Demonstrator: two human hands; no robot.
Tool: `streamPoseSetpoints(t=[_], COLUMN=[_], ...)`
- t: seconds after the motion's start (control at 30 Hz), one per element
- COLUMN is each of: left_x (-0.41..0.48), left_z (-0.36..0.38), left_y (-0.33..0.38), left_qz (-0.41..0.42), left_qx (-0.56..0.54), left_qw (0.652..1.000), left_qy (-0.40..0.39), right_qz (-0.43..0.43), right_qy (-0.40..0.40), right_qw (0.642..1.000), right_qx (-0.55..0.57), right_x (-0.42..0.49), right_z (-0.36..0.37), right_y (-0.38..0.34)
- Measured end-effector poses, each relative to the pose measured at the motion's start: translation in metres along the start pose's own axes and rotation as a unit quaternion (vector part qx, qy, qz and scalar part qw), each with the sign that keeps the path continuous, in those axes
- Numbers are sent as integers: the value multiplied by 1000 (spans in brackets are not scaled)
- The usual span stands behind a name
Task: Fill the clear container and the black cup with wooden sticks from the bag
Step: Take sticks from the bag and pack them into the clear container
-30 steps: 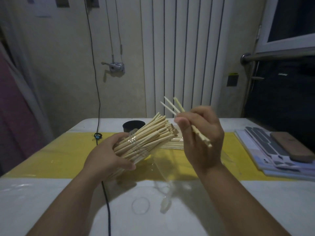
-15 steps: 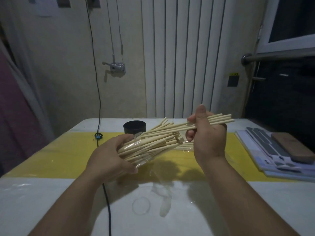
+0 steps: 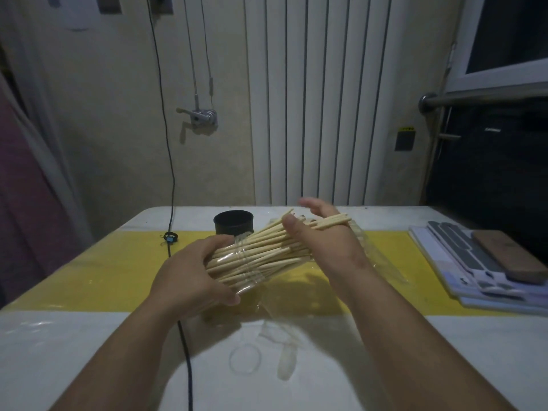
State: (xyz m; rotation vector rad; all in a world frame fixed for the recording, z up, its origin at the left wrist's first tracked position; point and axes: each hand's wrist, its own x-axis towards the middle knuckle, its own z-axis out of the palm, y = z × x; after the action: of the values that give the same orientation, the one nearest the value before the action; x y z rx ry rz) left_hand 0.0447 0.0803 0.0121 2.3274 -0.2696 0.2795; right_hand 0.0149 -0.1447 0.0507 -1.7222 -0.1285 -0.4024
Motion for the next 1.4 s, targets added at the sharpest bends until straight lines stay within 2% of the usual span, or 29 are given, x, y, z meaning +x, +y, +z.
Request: streamPoseSetpoints(t=[0.13,0.2,0.23,0.3,0.37,0.4,0.53,0.67,0.77,0.8,0.87,0.93,1.0,1.1,1.17,1.27,1.4], left_x=[1,2,1,1,1,1,0,-2,-2,-2,-2,-1,0,0,0,0,0], left_z=[0,0,0,0,0,0,0,0,-1,-1,-1,-1,-2,-3,-3,-3,-4], left_y=[-2,-2,-2,-2,-2,-2,-1,1,2,1,-1,-3,-4,-5,-4,-4,-3], left_qz=[-2,0,2,5,6,7,9,11,8,5,-1,-7,-14,-17,-20,-22,-19], left_qx=[-10,-7,-5,-1,1,0,2,-2,-8,-13,-27,-48,-66,-79,-84,-92,-101], left_qw=[1000,1000,1000,1000,1000,1000,1000,1000,1000,1000,1000,999,998,997,996,995,995], left_qy=[3,2,1,1,-1,-1,0,5,5,6,8,10,14,18,18,15,10], right_qz=[-20,-47,-59,-73,-68,-69,-85,-93,-97,-97,-88,-69,-45,-25,13,83,110], right_qy=[140,163,132,20,-54,-60,7,-65,-82,-68,13,101,132,93,23,-82,-158], right_qw=[982,981,989,995,993,993,995,984,987,990,996,992,987,976,964,938,903], right_qx=[125,95,37,-65,-82,-71,-55,-135,-100,-71,-22,-37,-79,-196,-265,-327,-385], right_x=[-2,-3,-3,-5,-4,-3,-1,0,0,0,2,7,9,9,9,11,9], right_z=[0,0,1,5,4,3,1,4,-1,-2,-4,-7,-11,-19,-21,-16,-7], right_y=[-6,-6,-5,-1,1,-1,2,8,6,6,8,13,14,17,18,23,35])
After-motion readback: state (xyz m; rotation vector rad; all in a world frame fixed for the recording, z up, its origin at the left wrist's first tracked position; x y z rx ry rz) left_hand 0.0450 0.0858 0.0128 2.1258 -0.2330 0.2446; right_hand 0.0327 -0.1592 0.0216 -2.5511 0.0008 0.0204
